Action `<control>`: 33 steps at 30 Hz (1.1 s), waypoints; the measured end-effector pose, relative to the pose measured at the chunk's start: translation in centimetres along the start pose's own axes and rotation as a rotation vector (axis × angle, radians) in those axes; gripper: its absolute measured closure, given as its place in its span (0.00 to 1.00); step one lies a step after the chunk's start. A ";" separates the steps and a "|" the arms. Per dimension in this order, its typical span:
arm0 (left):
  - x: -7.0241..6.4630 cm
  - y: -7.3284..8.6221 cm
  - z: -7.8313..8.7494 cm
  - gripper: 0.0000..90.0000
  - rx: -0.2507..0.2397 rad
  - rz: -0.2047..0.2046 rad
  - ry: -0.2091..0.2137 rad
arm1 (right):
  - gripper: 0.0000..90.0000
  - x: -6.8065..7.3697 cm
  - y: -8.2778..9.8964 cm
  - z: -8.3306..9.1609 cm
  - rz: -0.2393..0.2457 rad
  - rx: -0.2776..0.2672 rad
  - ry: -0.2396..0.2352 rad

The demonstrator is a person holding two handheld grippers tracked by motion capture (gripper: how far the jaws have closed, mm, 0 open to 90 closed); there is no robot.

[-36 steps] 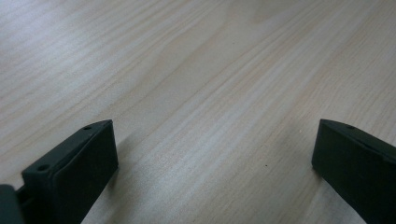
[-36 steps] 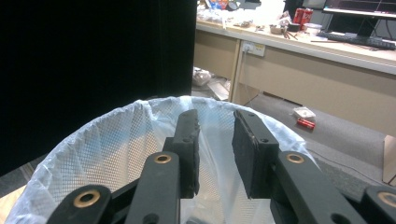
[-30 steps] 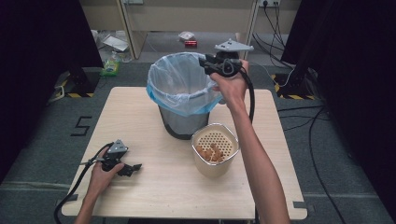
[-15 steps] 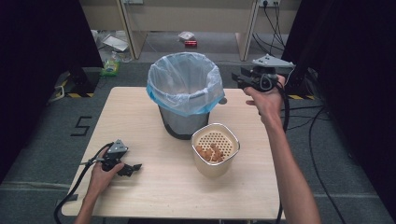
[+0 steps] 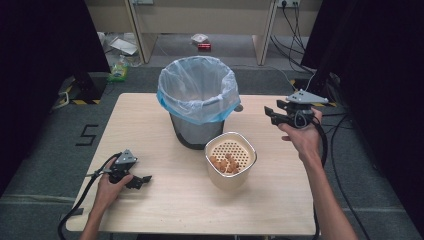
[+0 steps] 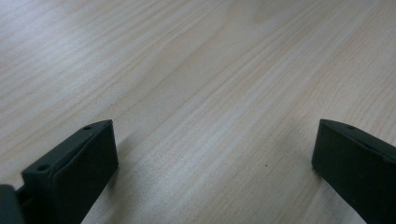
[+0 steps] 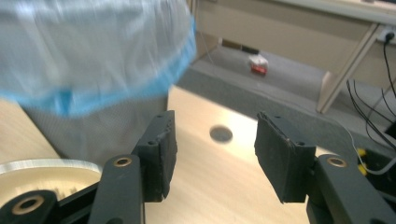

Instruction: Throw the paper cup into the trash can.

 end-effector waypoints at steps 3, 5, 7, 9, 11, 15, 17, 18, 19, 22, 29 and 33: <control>0.0 0.0 0.0 0.00 0.000 0.000 0.000 | 0.52 -0.2 1.8 0.3 -0.009 0.026 0.002; 0.0 0.0 0.0 0.00 0.001 0.000 0.000 | 0.52 -0.3 2.6 0.5 -0.017 0.034 0.004; 0.0 0.0 0.0 0.00 0.000 0.000 0.000 | 0.52 -0.5 3.5 0.7 -0.028 0.036 0.005; 0.0 0.0 0.0 0.00 -0.001 0.001 0.000 | 0.51 -0.7 4.3 1.0 -0.036 0.047 0.007; 0.0 0.0 0.0 0.00 0.000 -0.001 0.000 | 0.50 -0.8 5.0 1.1 -0.048 0.051 0.006; 0.0 0.0 0.0 0.00 -0.001 0.000 0.000 | 0.49 -0.6 6.9 1.0 -0.067 0.066 0.003; 0.0 0.0 0.0 0.00 -0.001 0.000 0.000 | 0.48 -0.5 7.8 0.9 -0.074 0.075 -0.002; 0.0 0.0 0.0 0.00 0.000 0.000 0.000 | 0.48 -0.4 8.5 0.8 -0.083 0.084 -0.006; 0.0 0.0 0.0 0.00 0.000 0.000 0.000 | 0.48 -0.4 8.9 0.8 -0.085 0.087 -0.006; 0.0 0.0 0.0 0.00 0.000 0.000 0.000 | 0.47 -0.1 10.1 0.6 -0.091 0.100 -0.002; 0.0 0.0 0.0 0.00 -0.001 0.000 0.000 | 0.44 1.2 13.1 0.1 -0.101 0.135 -0.019; 0.0 0.0 0.0 0.00 -0.002 0.000 0.000 | 0.42 1.9 14.8 0.0 -0.101 0.166 -0.019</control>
Point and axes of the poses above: each handheld gripper's, and its own axes: z roughly backward along the jaws, y roughly out of its underside, x roughly to its left, the point moved 2 cm from there along -z, roughly forward along the jaws, and after that the axes turned 4 degrees about -y, right-handed, at the moved point
